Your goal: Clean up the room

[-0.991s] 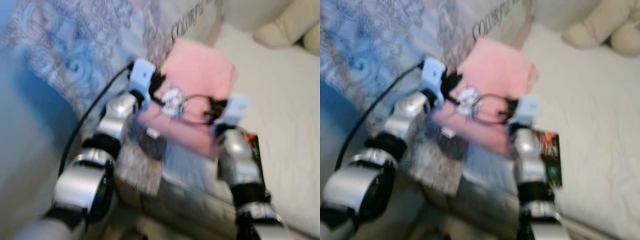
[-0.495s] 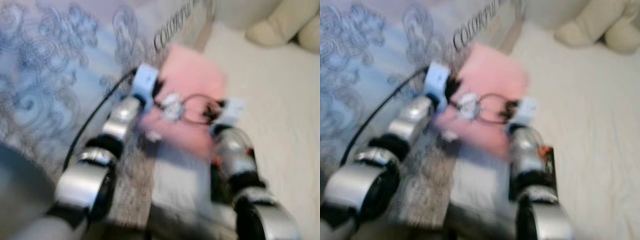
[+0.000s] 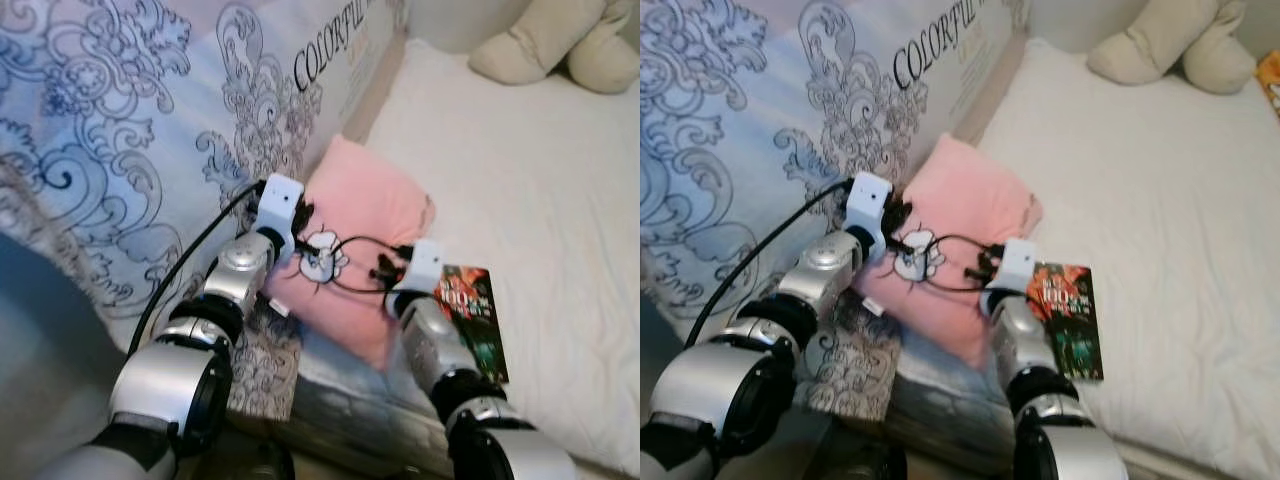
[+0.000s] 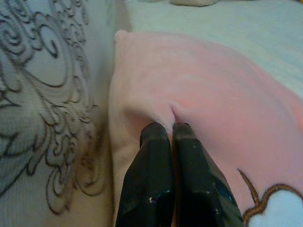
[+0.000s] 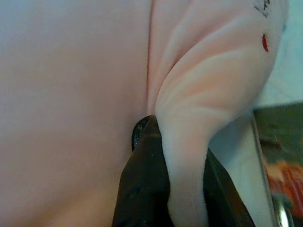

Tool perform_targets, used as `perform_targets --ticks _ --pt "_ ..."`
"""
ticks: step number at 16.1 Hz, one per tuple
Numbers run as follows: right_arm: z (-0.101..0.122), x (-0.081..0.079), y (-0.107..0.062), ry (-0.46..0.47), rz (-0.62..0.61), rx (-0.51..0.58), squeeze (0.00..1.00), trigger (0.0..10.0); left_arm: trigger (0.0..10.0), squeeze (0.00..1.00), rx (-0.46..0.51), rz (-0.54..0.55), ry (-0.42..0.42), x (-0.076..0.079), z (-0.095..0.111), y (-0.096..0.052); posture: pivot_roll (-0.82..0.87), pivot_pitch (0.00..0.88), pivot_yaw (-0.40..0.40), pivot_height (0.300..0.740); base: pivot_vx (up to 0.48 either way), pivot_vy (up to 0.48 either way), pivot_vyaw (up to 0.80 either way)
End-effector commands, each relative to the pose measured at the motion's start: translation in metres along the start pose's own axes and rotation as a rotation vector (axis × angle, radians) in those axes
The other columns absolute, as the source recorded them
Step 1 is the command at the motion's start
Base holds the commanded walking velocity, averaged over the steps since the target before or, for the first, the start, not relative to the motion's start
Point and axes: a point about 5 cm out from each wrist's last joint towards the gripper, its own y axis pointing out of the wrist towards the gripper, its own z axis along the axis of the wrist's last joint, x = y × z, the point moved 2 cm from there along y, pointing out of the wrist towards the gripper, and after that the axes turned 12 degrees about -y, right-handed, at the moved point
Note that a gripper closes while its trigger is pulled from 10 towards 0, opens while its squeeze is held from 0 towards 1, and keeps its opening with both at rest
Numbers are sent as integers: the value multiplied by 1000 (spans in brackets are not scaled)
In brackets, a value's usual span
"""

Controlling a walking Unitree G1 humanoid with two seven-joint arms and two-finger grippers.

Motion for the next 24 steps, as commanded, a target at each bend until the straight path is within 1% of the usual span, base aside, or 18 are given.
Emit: perform_targets --ticks 1,3,6,7,8,11,12,13,14,16,17,18,19,20,21,22,23,24 --pt "-3 -3 -1 -36 5 3 0 10000 10000 0 27 -15 7 5 7 3 71 89 28 740 0 0 0" --pt "-9 -6 -3 -56 4 -15 0 10000 10000 0 12 -6 9 4 2 2 64 88 28 740 0 0 0" --pt "-10 1 -4 -103 -34 -19 0 10000 10000 0 5 -11 -27 8 -2 3 62 88 28 740 0 0 0" --pt "-8 9 -4 -127 -64 -14 0 10000 10000 0 -1 -13 -63 12 -6 3 59 84 23 740 0 0 0" --pt "-5 15 -3 -145 -83 -6 0 10000 10000 0 -6 -13 -80 14 -8 3 61 81 19 740 0 0 0" --pt "2 24 -3 -207 -124 23 0 10000 10000 0 -22 6 -197 16 -16 3 69 77 13 740 0 0 0" --pt "7 29 -3 -232 -159 43 0 10000 10000 0 -25 8 -248 18 -19 3 72 76 11 740 0 0 0" --pt "15 34 -3 -259 -184 77 0 10000 10000 0 -24 0 -250 22 -21 3 73 73 6 740 0 0 0" --pt "19 35 -2 -269 -186 89 0 10000 10000 0 -23 -4 -245 23 -22 3 73 73 6 740 0 0 0" --pt "21 39 -2 -309 -200 94 0 10000 10000 0 -23 -12 -201 26 -24 3 75 70 3 740 0 0 0" --pt "20 41 -3 -325 -210 88 0 10000 10000 0 -25 -10 -190 27 -25 3 75 70 3 740 0 0 0" --pt "13 46 -4 -344 -227 54 0 10000 10000 0 -27 -14 -150 31 -26 3 73 70 2 740 0 0 0" --pt "8 48 -5 -342 -238 28 0 10000 10000 0 -27 -15 -113 34 -27 4 68 71 1 740 0 0 0" --pt "4 48 -5 -330 -244 9 243 10000 10000 0 -22 -11 -93 35 -26 5 68 71 1 740 0 0 0" --pt "4 45 -4 -318 -243 9 133 10000 10000 0 -2 -20 -53 38 -18 8 63 67 2 740 0 0 0" --pt "5 43 -4 -319 -241 14 90 10000 10000 0 9 -27 -34 40 -14 9 63 67 2 740 0 0 0" --pt "8 40 -3 -321 -240 30 0 10000 10000 0 34 -43 4 43 -5 11 63 65 4 740 0 0 0" --pt "10 40 -2 -327 -242 39 0 10000 10000 0 53 -54 36 45 2 13 63 60 5 740 0 0 0"
